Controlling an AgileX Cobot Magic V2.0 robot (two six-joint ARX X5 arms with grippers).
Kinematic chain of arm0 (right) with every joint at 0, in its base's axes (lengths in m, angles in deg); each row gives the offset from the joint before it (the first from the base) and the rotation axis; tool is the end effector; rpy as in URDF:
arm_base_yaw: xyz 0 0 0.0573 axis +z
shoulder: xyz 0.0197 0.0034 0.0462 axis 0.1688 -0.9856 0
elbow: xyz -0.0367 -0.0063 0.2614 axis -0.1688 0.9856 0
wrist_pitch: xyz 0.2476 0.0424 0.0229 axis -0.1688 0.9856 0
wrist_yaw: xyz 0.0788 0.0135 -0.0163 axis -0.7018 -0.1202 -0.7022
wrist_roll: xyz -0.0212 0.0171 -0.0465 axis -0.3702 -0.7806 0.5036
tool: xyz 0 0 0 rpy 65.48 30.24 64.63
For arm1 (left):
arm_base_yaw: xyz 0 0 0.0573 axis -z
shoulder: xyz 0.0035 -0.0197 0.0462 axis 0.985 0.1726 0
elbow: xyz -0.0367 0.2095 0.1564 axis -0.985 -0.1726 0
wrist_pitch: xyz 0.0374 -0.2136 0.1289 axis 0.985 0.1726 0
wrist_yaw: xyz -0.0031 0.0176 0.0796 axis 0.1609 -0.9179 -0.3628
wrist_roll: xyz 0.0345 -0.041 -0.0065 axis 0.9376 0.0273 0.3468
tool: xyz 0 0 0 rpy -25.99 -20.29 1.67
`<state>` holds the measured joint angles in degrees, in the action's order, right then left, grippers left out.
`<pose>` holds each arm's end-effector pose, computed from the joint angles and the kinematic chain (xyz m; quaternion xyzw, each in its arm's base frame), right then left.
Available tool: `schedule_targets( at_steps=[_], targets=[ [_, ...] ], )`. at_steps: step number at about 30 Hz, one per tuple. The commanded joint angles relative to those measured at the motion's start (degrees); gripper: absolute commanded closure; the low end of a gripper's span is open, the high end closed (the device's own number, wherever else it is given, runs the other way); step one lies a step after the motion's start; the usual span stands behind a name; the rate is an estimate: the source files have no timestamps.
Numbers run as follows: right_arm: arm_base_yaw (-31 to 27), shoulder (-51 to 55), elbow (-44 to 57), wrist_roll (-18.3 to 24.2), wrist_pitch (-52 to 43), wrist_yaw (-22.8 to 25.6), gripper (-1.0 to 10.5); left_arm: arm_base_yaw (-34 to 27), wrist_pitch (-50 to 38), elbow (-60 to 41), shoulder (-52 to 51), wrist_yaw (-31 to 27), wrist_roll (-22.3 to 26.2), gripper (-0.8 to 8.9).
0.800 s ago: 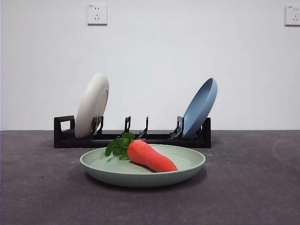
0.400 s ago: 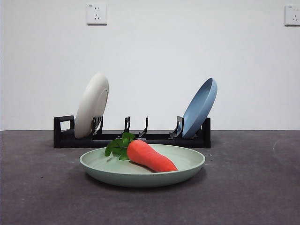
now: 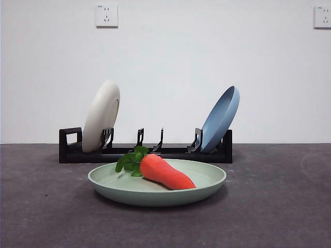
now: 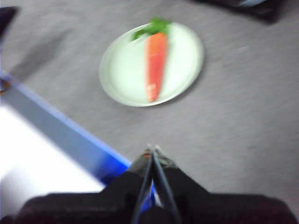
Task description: Take the green plate from the plate rack,put the plate on the table,take the carrot from the table,put the carrot in the plate
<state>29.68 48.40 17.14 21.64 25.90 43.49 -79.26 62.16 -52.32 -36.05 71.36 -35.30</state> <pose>0.0588 0.0492 0.3370 -0.0479 0.3464 0.3042 0.8861 0.0955 -0.0029 0.1515 0.0500 0.0826 -0.0392 0.9946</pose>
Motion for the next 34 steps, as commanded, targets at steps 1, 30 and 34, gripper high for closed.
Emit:
schedule_targets(
  at_steps=[1,30,34],
  targets=[
    [-2.5,2.3,0.4,1.7,0.0,1.0,9.5,-0.2,-0.2,-0.8,-0.2,0.0,-0.4,8.16],
    [-33.8,33.4,54.4,6.4,-50.8,-4.2,9.5,-0.2,-0.2,-0.8,-0.2,0.0,-0.4,8.16],
    [-33.8,33.4,55.4,6.6,-51.4,-4.2,9.5,-0.2,-0.2,-0.8,-0.2,0.0,-0.4,8.16]
  ],
)
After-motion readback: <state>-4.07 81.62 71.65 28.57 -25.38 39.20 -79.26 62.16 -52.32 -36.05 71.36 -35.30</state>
